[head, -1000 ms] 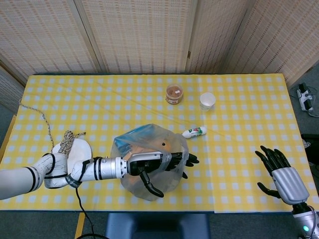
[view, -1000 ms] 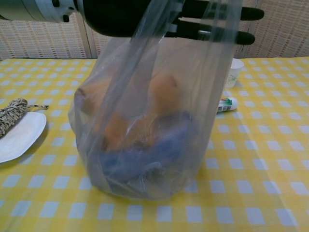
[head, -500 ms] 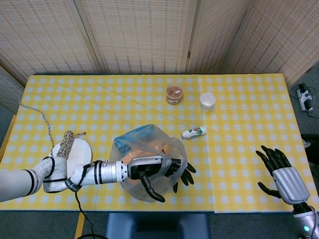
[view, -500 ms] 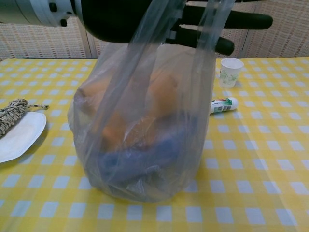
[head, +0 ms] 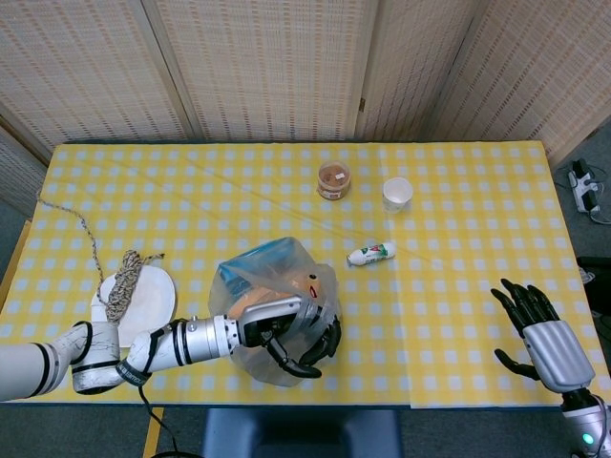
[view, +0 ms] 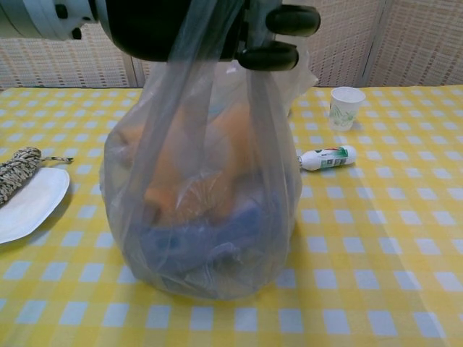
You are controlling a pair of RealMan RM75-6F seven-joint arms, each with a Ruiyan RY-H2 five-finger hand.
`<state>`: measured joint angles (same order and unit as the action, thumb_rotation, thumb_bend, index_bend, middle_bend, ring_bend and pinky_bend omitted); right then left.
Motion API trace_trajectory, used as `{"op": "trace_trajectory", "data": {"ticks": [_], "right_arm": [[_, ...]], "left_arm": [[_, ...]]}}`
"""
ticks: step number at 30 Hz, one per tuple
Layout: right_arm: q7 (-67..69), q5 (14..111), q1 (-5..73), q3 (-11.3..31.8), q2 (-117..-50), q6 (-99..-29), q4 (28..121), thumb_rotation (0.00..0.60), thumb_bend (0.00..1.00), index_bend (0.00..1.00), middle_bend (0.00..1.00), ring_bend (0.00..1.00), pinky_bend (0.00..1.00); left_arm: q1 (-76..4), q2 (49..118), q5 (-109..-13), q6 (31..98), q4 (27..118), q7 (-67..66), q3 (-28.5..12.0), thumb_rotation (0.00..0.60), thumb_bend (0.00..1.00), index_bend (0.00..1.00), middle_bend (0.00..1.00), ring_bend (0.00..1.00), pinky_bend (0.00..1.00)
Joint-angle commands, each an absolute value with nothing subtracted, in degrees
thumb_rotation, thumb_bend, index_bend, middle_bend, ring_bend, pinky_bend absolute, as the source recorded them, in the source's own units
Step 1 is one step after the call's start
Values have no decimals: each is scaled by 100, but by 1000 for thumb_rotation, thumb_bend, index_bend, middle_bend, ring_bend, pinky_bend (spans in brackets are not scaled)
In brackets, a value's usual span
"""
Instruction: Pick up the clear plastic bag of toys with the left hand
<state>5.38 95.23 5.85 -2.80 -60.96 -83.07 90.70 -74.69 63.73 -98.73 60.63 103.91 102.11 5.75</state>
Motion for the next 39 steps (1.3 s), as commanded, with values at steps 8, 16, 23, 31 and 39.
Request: {"op": "trace_trajectory", "data": {"ticks": [8,16,23,31,39], "right_arm": [[456,9563,585,-312,-6115,-8279,9096,600,281,0,0,0,0],[432,9572,576,-322,-6111,-8285,9112,600,281,0,0,0,0],[432,9590,563,-335,-6103,-8301,9105,600,281,0,0,0,0],[495,9433,549,-282,-6090,-8274,9082,600,281,0,0,0,0],[522,9278,565,-216,-6089,-8202,9095,600,281,0,0,0,0]], "left_arm": [[-6580,6119,-7551,5968,11996,7058,-93,600,754,825,999,882,903],[-6086,6126,-6775,6356,12371,5927,-604,600,835,840,1000,901,927],[-5719,5681,-6721,6322,12681,5801,-1068,600,903,844,1000,913,940],[-5518,4230,-6639,6135,12786,6204,-2161,600,902,845,1000,911,940],[-5527,2927,-5811,5767,13186,6746,-3444,600,902,846,1000,910,940]]}}
